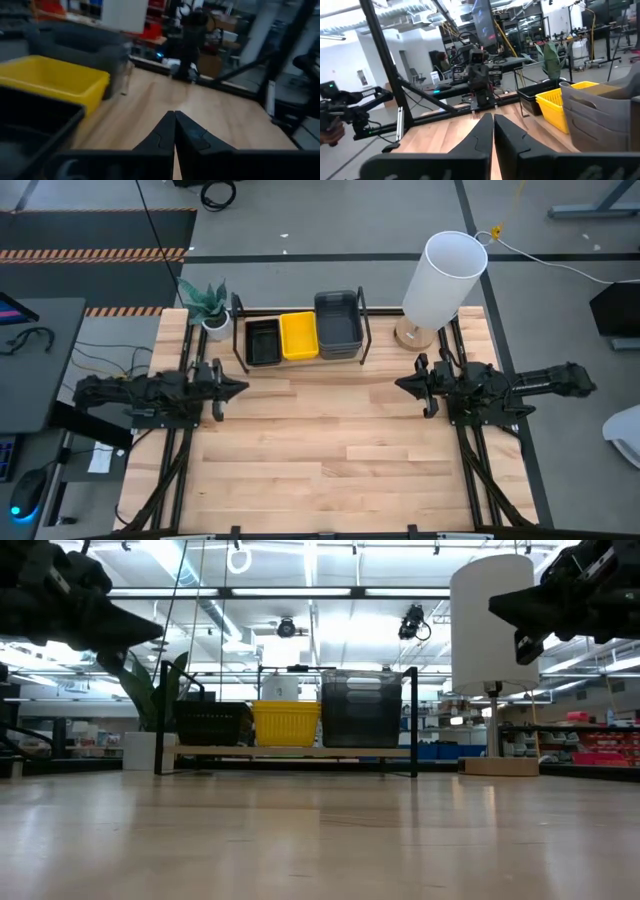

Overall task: Stack baskets on shelf by color
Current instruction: Return to Home Position

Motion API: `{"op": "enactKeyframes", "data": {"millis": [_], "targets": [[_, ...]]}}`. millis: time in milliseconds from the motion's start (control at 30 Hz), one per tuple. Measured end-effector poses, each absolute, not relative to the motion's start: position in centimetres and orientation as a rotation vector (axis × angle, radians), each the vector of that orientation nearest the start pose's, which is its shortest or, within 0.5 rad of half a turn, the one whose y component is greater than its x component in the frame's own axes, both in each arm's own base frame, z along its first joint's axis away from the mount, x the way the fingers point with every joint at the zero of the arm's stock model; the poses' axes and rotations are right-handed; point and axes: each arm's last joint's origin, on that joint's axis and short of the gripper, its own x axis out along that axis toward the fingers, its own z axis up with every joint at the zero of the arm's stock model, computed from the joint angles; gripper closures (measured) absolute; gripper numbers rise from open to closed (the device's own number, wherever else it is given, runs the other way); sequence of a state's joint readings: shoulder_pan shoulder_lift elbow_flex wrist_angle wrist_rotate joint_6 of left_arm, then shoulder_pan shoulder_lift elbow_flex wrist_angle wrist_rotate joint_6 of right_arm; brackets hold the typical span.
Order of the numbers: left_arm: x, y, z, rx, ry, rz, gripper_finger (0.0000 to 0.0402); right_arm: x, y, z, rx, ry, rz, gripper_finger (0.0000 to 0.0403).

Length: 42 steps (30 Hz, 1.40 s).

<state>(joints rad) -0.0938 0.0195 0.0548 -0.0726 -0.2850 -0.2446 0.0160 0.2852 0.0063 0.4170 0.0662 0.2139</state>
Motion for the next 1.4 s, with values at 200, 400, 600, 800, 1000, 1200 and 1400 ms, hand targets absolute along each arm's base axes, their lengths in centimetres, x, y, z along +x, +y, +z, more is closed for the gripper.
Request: {"op": "enactKeyframes", "data": {"millis": [200,400,600,800,1000,1200,1400], "targets": [[9.78,-0.57,17.03,-0.241,0.037,0.128,0.0380,11.44,-0.01,18.14,0.220,-0.143,-0.036,0.0378],[9.77,-0.56,17.04,-0.240,0.035,0.132,0.0376,11.47,-0.01,18.10,0.216,-0.139,-0.036,0.0379],[9.77,-0.56,17.03,-0.240,0.035,0.132,0.0384,11.47,-0.01,18.10,0.216,-0.140,-0.036,0.0378],[9.78,-0.56,17.03,-0.241,0.031,0.133,0.0378,11.47,-0.01,18.10,0.215,-0.140,-0.036,0.0378],[9.79,-0.56,17.05,-0.241,0.025,0.133,0.0370,11.47,-0.01,18.10,0.214,-0.140,-0.036,0.0379],[9.80,-0.56,17.09,-0.243,0.018,0.132,0.0379,11.47,-0.01,18.10,0.214,-0.139,-0.036,0.0378],[9.80,-0.56,17.10,-0.243,0.017,0.132,0.0382,11.47,-0.01,18.10,0.215,-0.140,-0.036,0.0378]]}}
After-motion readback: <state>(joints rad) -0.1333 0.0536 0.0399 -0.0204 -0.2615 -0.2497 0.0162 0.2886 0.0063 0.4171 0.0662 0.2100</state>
